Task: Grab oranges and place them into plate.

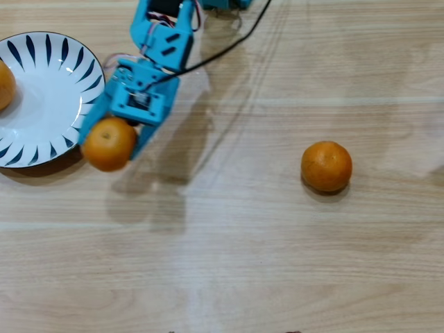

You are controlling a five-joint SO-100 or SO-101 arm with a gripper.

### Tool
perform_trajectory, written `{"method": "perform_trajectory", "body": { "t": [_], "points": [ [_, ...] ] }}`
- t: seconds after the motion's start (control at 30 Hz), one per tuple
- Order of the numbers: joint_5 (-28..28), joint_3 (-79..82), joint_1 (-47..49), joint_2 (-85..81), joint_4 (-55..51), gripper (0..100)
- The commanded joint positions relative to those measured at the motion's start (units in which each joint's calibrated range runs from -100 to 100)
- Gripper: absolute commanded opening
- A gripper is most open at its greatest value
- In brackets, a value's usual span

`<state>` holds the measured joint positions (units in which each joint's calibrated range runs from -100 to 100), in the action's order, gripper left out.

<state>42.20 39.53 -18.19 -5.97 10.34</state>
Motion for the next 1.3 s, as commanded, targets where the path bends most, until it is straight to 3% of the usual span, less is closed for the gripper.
{"method": "perform_trajectory", "body": {
  "t": [0.0, 0.33, 0.97, 1.1, 1.27],
  "points": [
    [-0.12, -0.83, -7.86, -6.97, 0.79, 23],
    [-0.07, -0.92, -17.94, -7.3, 0.79, 23],
    [0.35, -8.07, -18.26, 2.75, 0.88, 23],
    [0.14, -8.61, -18.26, 4.45, 0.88, 31],
    [0.09, -8.34, -19.23, 5.21, 0.88, 32]
  ]
}}
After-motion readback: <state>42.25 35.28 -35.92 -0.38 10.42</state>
